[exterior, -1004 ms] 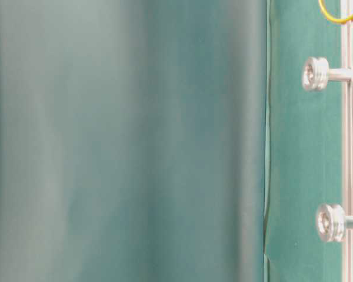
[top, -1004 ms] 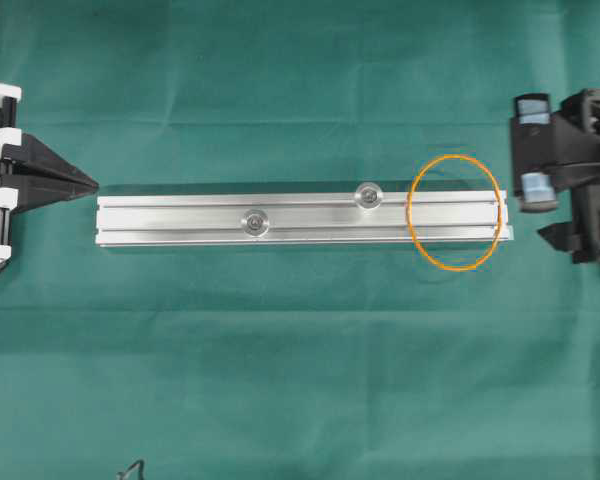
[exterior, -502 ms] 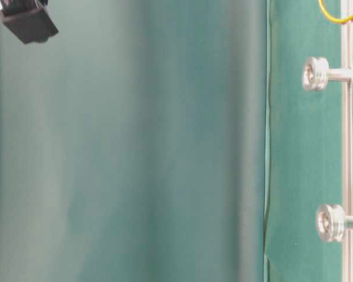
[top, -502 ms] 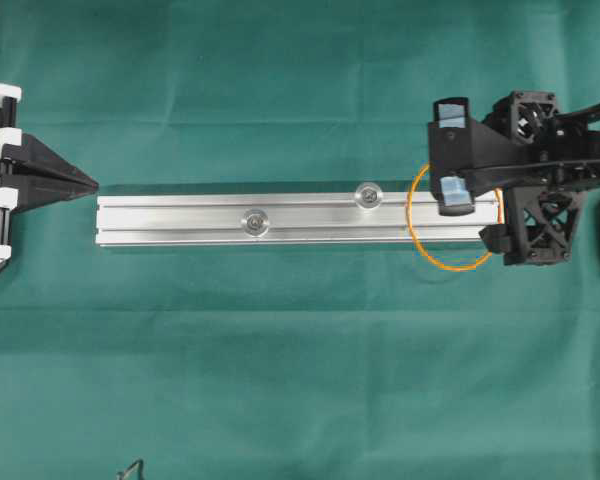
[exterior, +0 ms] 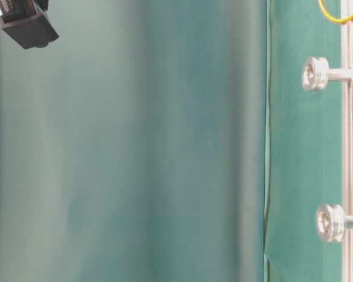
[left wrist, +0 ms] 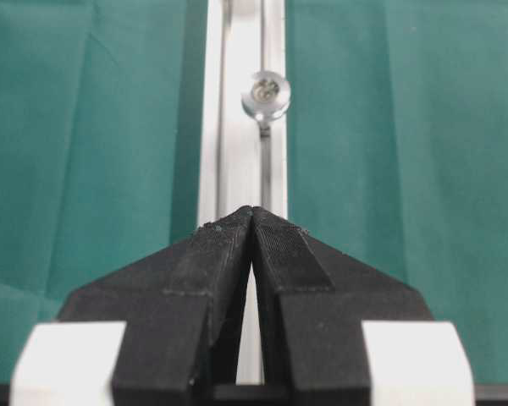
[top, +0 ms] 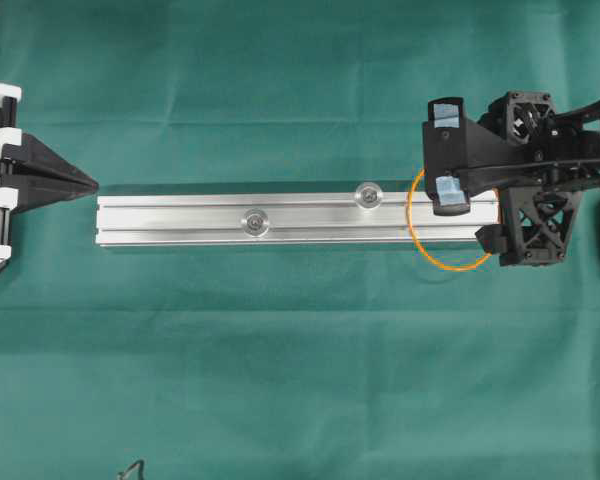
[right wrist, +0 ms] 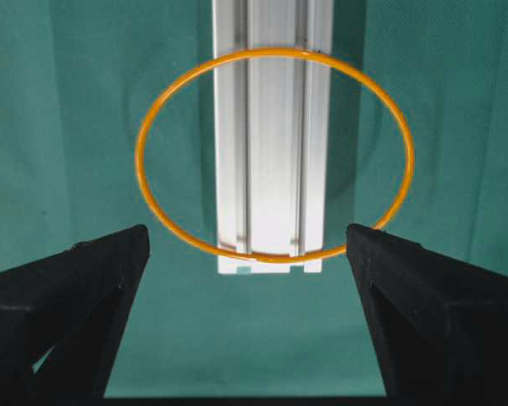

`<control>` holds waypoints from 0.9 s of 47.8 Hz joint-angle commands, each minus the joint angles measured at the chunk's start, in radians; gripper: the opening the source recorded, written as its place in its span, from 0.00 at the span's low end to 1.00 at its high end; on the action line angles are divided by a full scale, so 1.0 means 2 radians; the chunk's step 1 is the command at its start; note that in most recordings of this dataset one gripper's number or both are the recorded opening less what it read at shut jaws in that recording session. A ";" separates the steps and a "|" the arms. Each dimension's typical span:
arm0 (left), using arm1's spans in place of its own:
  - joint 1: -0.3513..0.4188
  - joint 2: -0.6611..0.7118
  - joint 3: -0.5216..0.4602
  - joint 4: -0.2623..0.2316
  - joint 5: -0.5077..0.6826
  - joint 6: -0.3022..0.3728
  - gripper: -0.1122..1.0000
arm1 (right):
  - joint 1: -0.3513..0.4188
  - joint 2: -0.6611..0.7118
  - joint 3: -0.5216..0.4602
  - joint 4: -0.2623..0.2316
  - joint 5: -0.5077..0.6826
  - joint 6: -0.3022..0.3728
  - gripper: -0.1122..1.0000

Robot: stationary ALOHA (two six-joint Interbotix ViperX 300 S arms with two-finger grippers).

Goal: Hook the rubber onto the shaft.
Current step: 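Lower the open right gripper and close it on the band's near edge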

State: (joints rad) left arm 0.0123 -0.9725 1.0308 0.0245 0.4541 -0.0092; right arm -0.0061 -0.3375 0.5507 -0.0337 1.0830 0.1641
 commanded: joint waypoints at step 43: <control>-0.001 0.003 -0.015 0.001 -0.002 -0.001 0.10 | 0.022 0.017 0.023 0.025 -0.063 0.003 0.97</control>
State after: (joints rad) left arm 0.0123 -0.9725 1.0308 0.0230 0.4541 -0.0092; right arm 0.0276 -0.3053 0.5967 0.0061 0.9863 0.1703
